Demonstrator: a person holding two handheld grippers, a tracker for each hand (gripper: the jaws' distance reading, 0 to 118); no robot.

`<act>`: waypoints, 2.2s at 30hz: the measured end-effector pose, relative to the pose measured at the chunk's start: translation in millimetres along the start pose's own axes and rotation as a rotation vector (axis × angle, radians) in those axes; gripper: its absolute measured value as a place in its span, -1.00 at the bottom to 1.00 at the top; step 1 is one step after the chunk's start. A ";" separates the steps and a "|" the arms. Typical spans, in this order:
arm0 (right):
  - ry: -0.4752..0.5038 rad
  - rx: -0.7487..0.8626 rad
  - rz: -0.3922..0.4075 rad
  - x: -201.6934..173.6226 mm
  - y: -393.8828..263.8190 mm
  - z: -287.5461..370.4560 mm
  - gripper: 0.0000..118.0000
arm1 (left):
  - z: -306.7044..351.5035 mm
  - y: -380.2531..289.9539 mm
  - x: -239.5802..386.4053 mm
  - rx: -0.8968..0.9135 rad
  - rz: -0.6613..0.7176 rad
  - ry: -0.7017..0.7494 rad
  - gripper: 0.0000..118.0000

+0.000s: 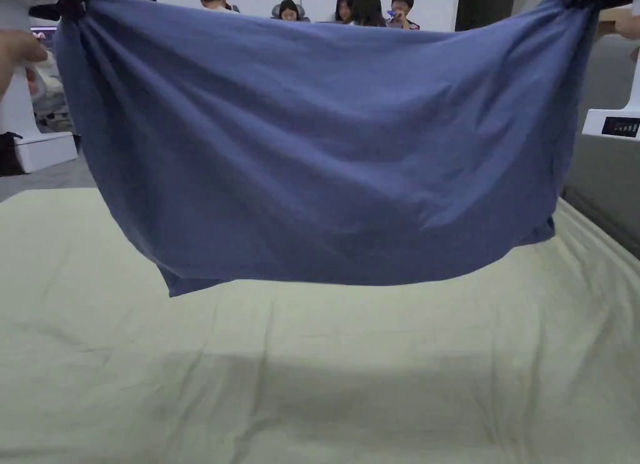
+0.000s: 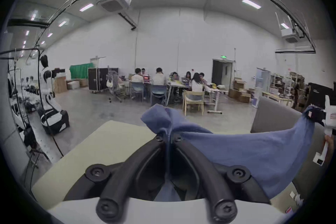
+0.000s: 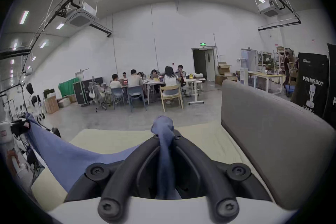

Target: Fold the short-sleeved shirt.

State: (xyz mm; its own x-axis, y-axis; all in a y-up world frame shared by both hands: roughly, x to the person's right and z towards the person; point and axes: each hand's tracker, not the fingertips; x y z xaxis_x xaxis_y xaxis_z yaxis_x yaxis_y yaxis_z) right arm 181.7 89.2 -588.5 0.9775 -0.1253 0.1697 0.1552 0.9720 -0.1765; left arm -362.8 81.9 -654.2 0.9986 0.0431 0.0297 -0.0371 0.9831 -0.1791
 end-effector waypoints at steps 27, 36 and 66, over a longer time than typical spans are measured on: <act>-0.019 -0.563 -0.129 77.6 -465.1 -29.3 -0.90 | -0.1 -447.8 -40.7 -0.589 0.137 -0.076 -0.96; 0.043 -0.540 -0.128 95.0 -470.6 111.2 -0.90 | 112.8 -438.4 -43.3 -0.604 0.023 -0.124 -0.96; 0.039 -0.441 0.118 50.1 -412.6 312.4 0.05 | 351.0 -378.3 -32.0 -0.409 -0.070 -0.028 -0.11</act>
State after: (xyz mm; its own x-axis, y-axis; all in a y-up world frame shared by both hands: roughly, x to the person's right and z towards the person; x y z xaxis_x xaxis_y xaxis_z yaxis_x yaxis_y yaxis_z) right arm 121.9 -256.0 -204.3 0.9954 -0.0347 0.0891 0.0808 0.8037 -0.5896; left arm -393.6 -229.0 -242.2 0.9966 -0.0113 0.0810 0.0543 0.8322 -0.5518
